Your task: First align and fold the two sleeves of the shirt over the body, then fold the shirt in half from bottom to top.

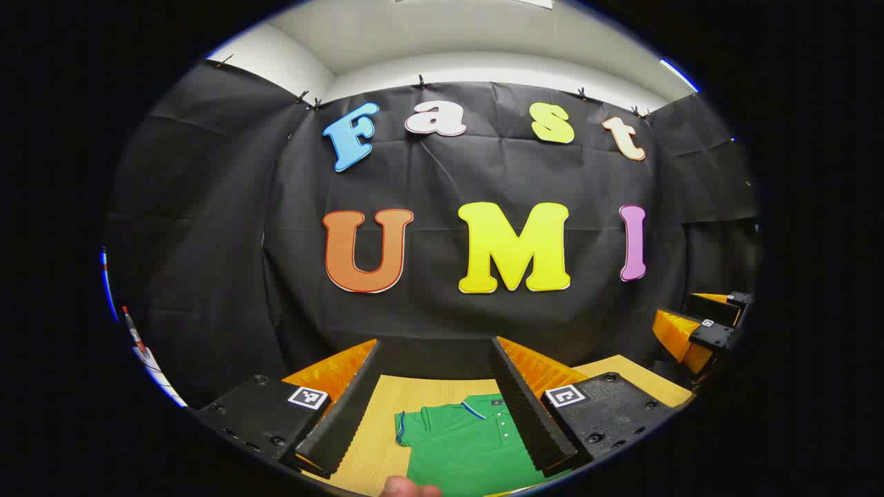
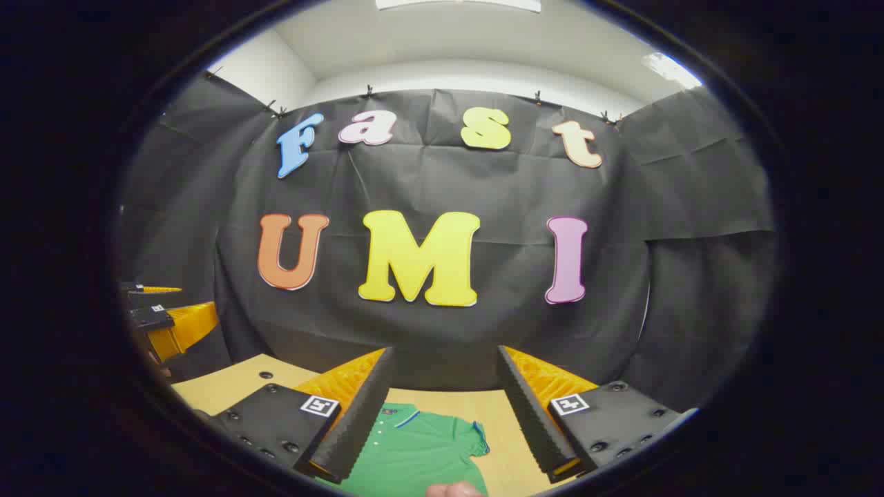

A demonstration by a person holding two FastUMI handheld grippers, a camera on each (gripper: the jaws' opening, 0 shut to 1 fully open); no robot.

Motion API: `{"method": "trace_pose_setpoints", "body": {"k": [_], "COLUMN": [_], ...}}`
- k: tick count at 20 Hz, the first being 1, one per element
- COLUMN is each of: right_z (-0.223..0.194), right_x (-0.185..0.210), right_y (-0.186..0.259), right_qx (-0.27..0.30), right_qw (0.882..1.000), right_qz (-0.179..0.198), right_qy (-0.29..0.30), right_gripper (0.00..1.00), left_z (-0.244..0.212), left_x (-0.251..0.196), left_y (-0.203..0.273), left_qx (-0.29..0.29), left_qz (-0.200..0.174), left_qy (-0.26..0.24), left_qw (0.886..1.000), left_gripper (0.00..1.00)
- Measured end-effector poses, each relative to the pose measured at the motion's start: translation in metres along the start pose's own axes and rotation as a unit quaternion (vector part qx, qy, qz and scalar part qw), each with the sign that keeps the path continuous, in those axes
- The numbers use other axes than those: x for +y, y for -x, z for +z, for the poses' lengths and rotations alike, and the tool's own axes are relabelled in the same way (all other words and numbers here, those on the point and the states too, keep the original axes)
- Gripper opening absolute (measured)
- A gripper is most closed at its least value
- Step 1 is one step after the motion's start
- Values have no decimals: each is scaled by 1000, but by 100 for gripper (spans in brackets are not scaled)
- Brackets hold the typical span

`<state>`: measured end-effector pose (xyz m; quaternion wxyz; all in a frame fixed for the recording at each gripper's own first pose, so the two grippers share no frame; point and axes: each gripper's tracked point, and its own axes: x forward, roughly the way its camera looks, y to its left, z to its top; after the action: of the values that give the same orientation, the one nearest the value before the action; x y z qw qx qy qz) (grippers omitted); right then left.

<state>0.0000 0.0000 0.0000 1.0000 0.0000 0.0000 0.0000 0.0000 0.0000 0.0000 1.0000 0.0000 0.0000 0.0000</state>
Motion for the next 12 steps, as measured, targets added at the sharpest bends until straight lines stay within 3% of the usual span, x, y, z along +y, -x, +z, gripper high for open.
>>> {"method": "trace_pose_setpoints", "body": {"k": [12], "right_z": [3], "right_x": [8], "right_y": [2], "right_qx": [-3], "right_qw": [1000], "right_qz": [14], "right_qy": [6], "right_gripper": [95], "left_z": [3], "left_x": [-2], "left_y": [2], "left_qx": [-3], "left_qz": [2], "left_qy": [-6], "left_qw": [1000], "left_gripper": [98]}}
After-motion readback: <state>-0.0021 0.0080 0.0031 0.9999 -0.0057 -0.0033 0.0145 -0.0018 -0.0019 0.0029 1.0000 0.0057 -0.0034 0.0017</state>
